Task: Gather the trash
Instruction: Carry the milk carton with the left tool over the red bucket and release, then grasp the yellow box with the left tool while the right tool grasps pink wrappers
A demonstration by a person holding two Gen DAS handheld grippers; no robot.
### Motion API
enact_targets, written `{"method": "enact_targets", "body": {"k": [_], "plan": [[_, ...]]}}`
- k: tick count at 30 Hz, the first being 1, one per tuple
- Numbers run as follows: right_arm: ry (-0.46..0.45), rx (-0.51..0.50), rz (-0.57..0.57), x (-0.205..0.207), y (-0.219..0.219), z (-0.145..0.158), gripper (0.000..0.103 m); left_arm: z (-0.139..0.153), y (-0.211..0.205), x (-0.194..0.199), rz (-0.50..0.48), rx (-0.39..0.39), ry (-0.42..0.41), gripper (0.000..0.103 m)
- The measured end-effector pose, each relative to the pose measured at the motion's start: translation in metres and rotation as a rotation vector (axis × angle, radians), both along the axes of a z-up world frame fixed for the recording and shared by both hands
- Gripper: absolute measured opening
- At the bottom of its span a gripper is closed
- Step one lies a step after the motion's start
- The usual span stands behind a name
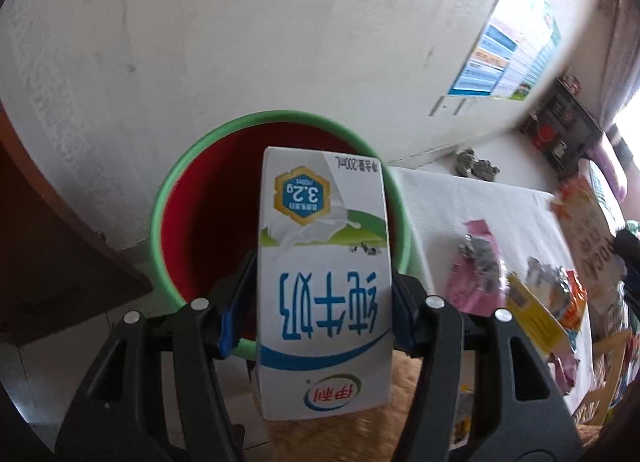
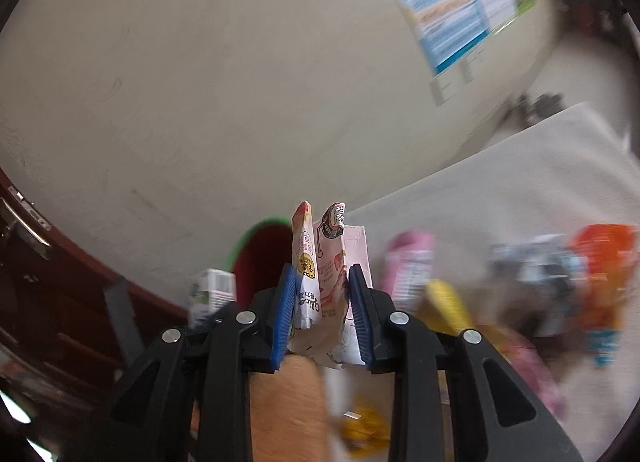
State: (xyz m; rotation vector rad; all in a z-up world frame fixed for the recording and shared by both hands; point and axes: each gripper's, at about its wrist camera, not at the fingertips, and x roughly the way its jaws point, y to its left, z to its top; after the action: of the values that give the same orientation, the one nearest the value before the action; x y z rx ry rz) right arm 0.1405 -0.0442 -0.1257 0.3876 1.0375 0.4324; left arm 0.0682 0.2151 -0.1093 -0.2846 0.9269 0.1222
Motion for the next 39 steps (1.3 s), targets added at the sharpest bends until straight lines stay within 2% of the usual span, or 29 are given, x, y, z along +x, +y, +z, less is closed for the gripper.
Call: {"method": "enact_targets", "body": {"k": [7, 9, 10, 12, 14, 19, 23, 27, 30, 34, 36, 39], "plan": [[0.090, 0.033, 0.111, 0.037, 0.078, -0.033, 0.030, -0.019, 0.023, 0.006, 0.054, -0.044, 0.028, 0.056], [0.115, 0.052, 0.117, 0.045, 0.089, -0.041, 0.035, -0.024, 0.029, 0.007, 0.070, -0.051, 0.037, 0.056], [0.124, 0.060, 0.112, 0.047, 0.092, -0.044, 0.037, -0.026, 0.031, 0.009, 0.075, -0.057, 0.046, 0.058], [0.136, 0.083, 0.086, 0.050, 0.092, -0.047, 0.052, -0.028, 0.031, 0.010, 0.094, -0.049, 0.048, 0.080], [0.126, 0.097, 0.071, 0.046, 0.088, -0.044, 0.056, -0.028, 0.035, 0.008, 0.110, -0.048, 0.032, 0.081], [0.054, 0.039, 0.050, 0.027, 0.063, -0.021, 0.056, -0.024, 0.029, 0.006, 0.101, -0.046, 0.028, 0.081], [-0.017, -0.078, 0.036, 0.002, 0.031, -0.002, 0.057, -0.016, 0.010, 0.006, 0.054, -0.027, 0.013, 0.081], [-0.074, -0.216, 0.027, -0.026, -0.014, 0.013, 0.066, -0.003, -0.015, 0.004, -0.007, -0.014, -0.009, 0.081], [-0.087, -0.277, -0.013, -0.041, -0.051, 0.020, 0.072, 0.002, -0.041, 0.001, -0.068, -0.002, -0.015, 0.081], [-0.076, -0.313, -0.114, -0.055, -0.102, 0.014, 0.074, 0.001, -0.083, -0.002, -0.167, 0.006, 0.001, 0.081], [-0.043, -0.290, -0.161, -0.059, -0.121, 0.001, 0.074, -0.002, -0.101, -0.004, -0.206, 0.018, 0.008, 0.081], [0.057, -0.222, -0.208, -0.066, -0.145, -0.023, 0.074, -0.011, -0.128, -0.006, -0.261, 0.040, 0.035, 0.081]]}}
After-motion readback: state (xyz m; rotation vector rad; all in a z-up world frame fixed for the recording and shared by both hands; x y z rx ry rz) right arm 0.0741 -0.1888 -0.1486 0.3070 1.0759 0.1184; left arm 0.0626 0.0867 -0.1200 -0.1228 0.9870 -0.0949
